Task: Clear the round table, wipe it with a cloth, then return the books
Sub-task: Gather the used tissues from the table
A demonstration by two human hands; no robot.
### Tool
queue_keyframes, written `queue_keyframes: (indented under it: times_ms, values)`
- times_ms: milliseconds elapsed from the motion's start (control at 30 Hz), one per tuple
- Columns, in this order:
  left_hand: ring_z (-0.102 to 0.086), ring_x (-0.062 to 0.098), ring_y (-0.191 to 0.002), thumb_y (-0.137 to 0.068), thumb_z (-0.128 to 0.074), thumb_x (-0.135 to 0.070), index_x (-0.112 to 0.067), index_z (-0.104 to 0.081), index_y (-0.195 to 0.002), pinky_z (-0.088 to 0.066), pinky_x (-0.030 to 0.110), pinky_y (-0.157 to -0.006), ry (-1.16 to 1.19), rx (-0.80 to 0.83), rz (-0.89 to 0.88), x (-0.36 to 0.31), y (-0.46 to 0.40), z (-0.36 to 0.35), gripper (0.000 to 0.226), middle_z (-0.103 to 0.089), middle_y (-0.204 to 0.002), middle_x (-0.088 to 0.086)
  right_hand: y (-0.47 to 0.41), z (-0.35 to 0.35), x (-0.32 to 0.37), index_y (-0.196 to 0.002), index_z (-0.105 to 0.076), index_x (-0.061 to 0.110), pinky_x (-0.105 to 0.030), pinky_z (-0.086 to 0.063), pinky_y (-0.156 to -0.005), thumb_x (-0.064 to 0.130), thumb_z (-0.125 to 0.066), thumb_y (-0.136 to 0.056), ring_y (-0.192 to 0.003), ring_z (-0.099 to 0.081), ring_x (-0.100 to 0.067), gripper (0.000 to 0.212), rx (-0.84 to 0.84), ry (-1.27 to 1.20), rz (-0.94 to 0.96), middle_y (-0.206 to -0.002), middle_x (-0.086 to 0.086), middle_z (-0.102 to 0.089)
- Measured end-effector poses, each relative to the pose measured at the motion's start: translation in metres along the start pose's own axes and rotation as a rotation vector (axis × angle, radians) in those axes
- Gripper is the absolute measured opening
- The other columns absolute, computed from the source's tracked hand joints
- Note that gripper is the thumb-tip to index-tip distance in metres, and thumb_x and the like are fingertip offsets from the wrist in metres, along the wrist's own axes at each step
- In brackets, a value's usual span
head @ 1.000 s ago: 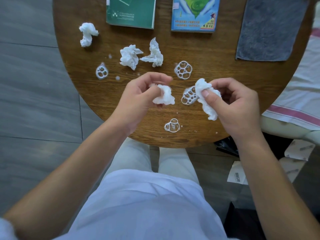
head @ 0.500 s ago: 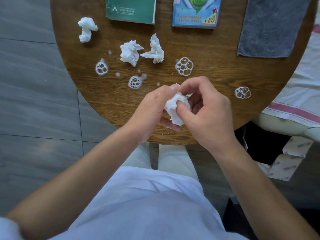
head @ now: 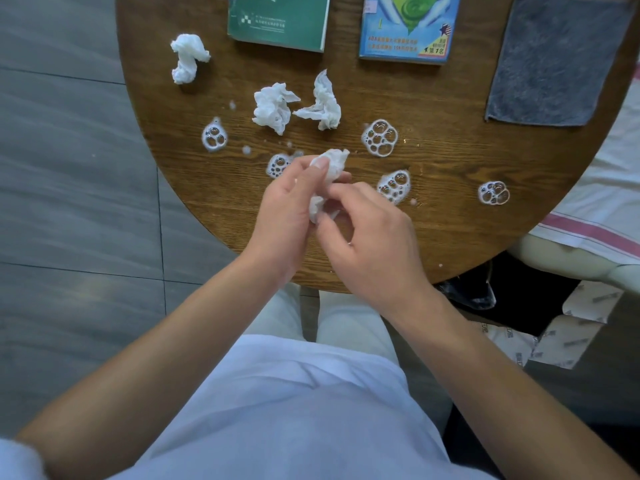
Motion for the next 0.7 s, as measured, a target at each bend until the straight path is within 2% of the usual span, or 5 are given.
queue_keyframes:
  times_ms: [100, 233, 333, 500, 700]
  values:
    - [-0.067, 0.017, -0.081, -0.107, -0.053, -0.019, -0.011, -0.060, -0.103, -0.058, 0.029, -0.072, 0.014, -0.086, -0.011, -0.006, -0.004, 0.017, 0.011, -0.074, -0.093, 0.005, -0.001, -0.006, 0.009, -0.122, -0.072, 0.017, -0.038, -0.053, -0.080, 0.025, -0.063, -0.094, -0.092, -0.064, -0.018, 0.031, 0.015, -0.067, 0.034, -0.105, 0.003, -0.072]
    - [-0.070, 0.017, -0.087, -0.105, -0.053, -0.015, -0.017, -0.067, -0.109, -0.056, 0.029, -0.072, -0.047, -0.128, -0.061, -0.014, -0.008, 0.040, 0.015, -0.076, -0.098, 0.008, -0.005, -0.006, 0.018, -0.116, -0.074, 0.016, -0.032, -0.047, -0.074, 0.019, -0.067, -0.092, -0.083, -0.060, -0.016, 0.025, -0.046, -0.010, 0.093, -0.096, 0.008, -0.073]
    - [-0.072, 0.020, -0.087, -0.103, -0.051, -0.007, -0.023, -0.069, -0.120, -0.058, 0.031, -0.071, -0.026, -0.133, -0.076, -0.016, -0.007, 0.051, 0.029, -0.074, -0.106, 0.009, -0.010, -0.006, 0.022, -0.118, -0.073, 0.017, -0.034, -0.052, -0.075, 0.018, -0.065, -0.094, -0.085, -0.062, -0.015, 0.025, -0.033, -0.064, 0.108, -0.108, 0.009, -0.074]
    - [-0.067, 0.024, -0.077, -0.102, -0.052, -0.008, -0.024, -0.069, -0.120, -0.056, 0.031, -0.065, -0.037, -0.163, -0.057, -0.017, -0.008, 0.071, 0.030, -0.075, -0.103, 0.013, -0.037, 0.014, 0.011, -0.123, -0.069, 0.013, -0.033, -0.054, -0.072, 0.014, -0.062, -0.095, -0.087, -0.062, -0.006, 0.029, -0.211, -0.133, 0.054, -0.119, 0.004, -0.066]
    - [-0.067, 0.023, -0.074, -0.102, -0.052, -0.008, -0.019, -0.072, -0.113, -0.056, 0.030, -0.065, -0.042, -0.176, -0.052, -0.020, -0.008, 0.088, 0.025, -0.075, -0.101, 0.013, -0.100, -0.018, -0.038, -0.136, -0.061, 0.024, -0.043, -0.056, -0.096, 0.029, -0.059, -0.091, -0.119, -0.060, -0.019, 0.045, -0.199, 0.110, -0.036, -0.145, 0.002, -0.054]
Point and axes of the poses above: each hand's wrist, its own y-axis away from the middle knuckle, its own z-axis out of the back of the hand, x = y × z, the point moved 7 cm from there along -y, towards the middle knuckle
